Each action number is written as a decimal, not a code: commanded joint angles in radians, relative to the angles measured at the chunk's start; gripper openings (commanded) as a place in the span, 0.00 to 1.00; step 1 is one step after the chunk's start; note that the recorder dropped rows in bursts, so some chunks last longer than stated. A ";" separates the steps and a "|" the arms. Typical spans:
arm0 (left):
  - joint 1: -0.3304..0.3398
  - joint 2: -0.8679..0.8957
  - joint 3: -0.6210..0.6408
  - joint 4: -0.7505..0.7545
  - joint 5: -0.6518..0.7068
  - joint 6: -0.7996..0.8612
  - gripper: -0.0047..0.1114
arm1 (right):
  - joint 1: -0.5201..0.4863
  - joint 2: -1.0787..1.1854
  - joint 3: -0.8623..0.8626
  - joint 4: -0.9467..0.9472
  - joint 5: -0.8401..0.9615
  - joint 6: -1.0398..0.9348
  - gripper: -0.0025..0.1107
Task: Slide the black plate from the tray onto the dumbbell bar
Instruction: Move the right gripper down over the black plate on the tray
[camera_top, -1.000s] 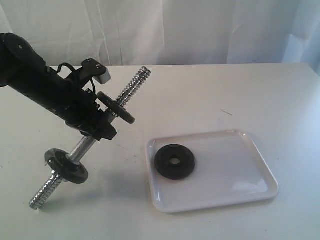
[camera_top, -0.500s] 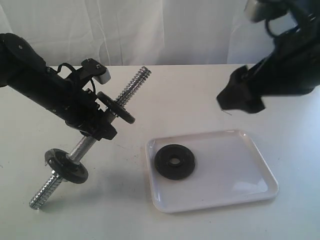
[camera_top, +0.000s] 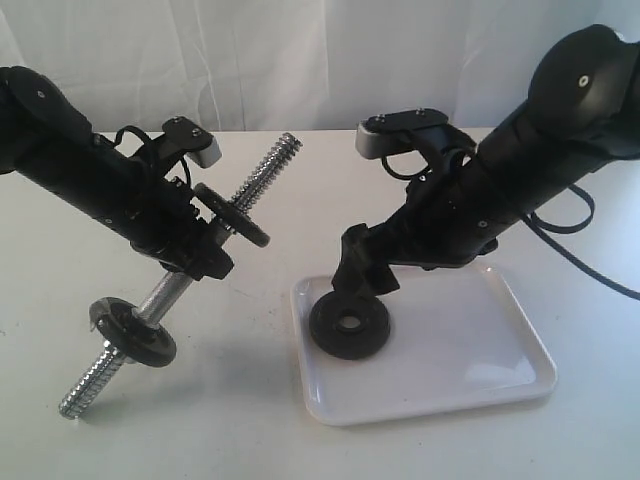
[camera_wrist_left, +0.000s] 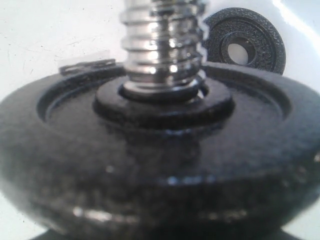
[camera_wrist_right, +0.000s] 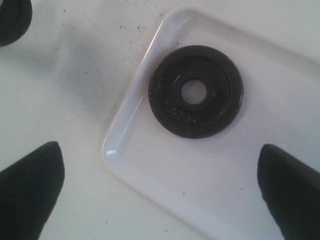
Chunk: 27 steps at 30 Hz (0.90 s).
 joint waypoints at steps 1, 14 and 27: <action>0.000 -0.061 -0.027 -0.116 -0.012 -0.001 0.04 | 0.002 -0.001 -0.010 0.011 0.010 -0.001 0.95; 0.000 -0.061 -0.027 -0.116 -0.017 -0.003 0.04 | 0.040 0.067 -0.016 0.000 -0.019 -0.514 0.95; 0.000 -0.061 -0.027 -0.116 -0.009 -0.053 0.04 | 0.040 0.287 -0.167 -0.084 0.030 -0.420 0.95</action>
